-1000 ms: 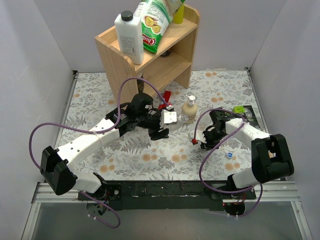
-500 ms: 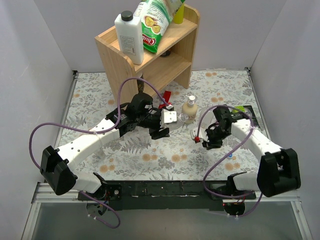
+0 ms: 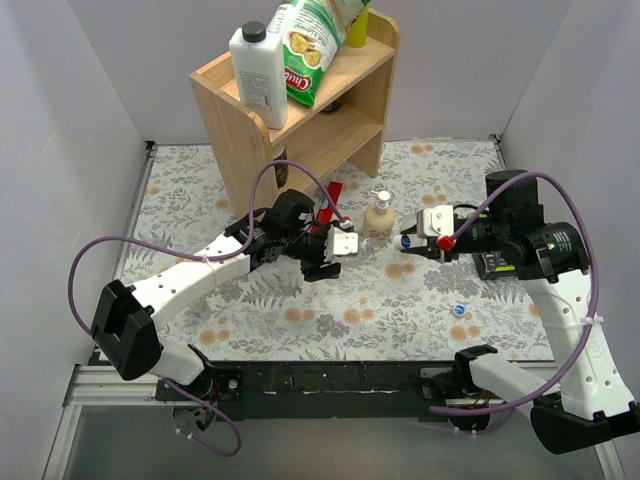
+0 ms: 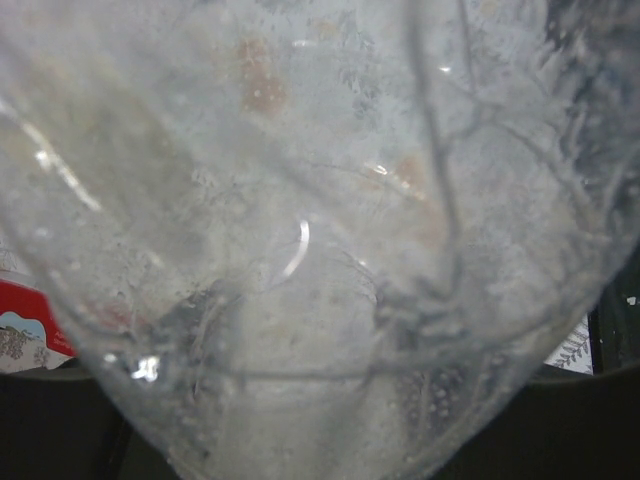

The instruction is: Screw on the bottle caps

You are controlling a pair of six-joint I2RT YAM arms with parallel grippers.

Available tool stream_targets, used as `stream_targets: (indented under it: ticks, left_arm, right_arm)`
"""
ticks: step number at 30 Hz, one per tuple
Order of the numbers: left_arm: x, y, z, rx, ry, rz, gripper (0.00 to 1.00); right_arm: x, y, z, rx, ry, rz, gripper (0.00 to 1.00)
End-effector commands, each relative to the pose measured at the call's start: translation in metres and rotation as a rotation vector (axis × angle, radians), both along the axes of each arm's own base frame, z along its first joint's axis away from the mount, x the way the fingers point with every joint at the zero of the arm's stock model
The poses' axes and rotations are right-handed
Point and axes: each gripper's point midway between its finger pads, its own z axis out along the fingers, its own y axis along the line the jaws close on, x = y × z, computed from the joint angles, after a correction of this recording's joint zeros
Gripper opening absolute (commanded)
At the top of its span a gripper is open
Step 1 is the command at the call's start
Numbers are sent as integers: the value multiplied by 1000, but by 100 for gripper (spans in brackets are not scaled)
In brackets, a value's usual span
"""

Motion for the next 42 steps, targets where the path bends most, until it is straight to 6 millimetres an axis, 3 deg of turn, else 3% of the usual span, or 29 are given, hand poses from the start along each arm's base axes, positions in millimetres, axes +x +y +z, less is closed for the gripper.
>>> stream_targets:
  ticks: [1, 12, 31, 42]
  left_arm:
    - [8, -11, 25, -48, -96, -41, 0]
    - [5, -11, 27, -52, -128, -68, 0]
    - [2, -14, 37, -84, -128, -67, 0]
    - [-2, -13, 34, -114, -129, -65, 0]
  right_arm:
    - [-6, 13, 31, 118, -7, 28, 7]
    - [-13, 30, 42, 166, 32, 124, 7]
    - [-23, 47, 5, 39, 16, 202, 8]
    - [-9, 43, -8, -45, -10, 134, 7]
